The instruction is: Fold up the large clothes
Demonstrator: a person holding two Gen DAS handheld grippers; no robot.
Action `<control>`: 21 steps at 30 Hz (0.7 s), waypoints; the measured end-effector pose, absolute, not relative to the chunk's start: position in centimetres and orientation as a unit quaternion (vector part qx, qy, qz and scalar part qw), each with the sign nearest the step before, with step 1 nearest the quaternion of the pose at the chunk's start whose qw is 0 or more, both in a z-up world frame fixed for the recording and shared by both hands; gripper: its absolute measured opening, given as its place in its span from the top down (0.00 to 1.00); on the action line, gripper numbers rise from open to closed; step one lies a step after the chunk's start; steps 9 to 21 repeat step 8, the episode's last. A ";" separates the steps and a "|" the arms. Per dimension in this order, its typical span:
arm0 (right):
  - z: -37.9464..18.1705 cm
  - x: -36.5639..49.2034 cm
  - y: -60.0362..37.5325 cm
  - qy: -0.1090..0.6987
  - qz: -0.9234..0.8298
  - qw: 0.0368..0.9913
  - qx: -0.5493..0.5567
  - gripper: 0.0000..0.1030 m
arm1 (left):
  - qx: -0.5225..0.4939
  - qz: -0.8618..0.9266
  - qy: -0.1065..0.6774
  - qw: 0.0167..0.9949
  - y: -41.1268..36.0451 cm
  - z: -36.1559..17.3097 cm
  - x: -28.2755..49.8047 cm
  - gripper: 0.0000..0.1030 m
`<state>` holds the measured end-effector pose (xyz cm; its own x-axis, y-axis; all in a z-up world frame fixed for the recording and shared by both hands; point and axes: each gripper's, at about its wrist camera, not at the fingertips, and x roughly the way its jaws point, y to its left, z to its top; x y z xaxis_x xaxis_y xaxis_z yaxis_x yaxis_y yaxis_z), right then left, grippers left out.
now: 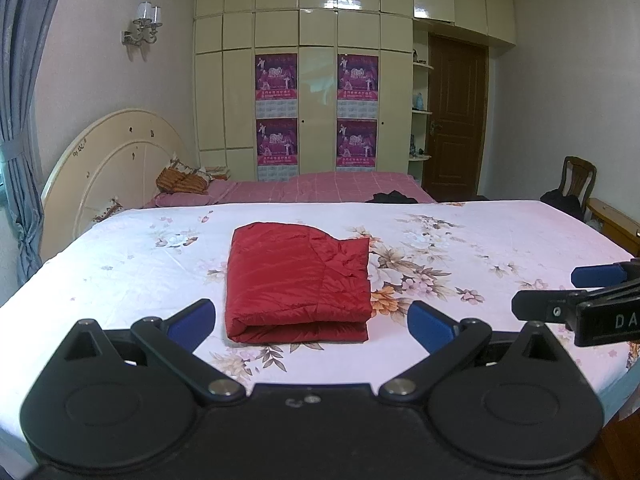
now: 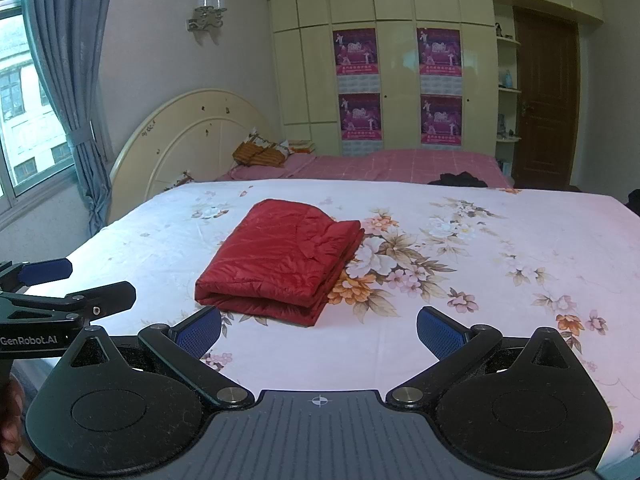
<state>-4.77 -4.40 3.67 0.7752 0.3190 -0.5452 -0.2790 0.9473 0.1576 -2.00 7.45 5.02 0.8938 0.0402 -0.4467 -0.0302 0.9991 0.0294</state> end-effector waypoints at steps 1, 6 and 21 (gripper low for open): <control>3.7 -4.8 -4.4 0.295 0.159 0.942 0.034 0.00 | 0.012 0.017 0.229 0.973 7.4 5.0 -2.1 0.02; 3.7 -4.8 -4.4 0.295 0.160 0.941 0.034 0.00 | 0.013 0.015 0.227 0.974 7.0 4.9 -2.3 0.01; 3.6 -4.8 -4.5 0.295 0.161 0.941 0.034 0.00 | 0.010 0.016 0.231 0.973 7.0 4.9 -2.2 0.00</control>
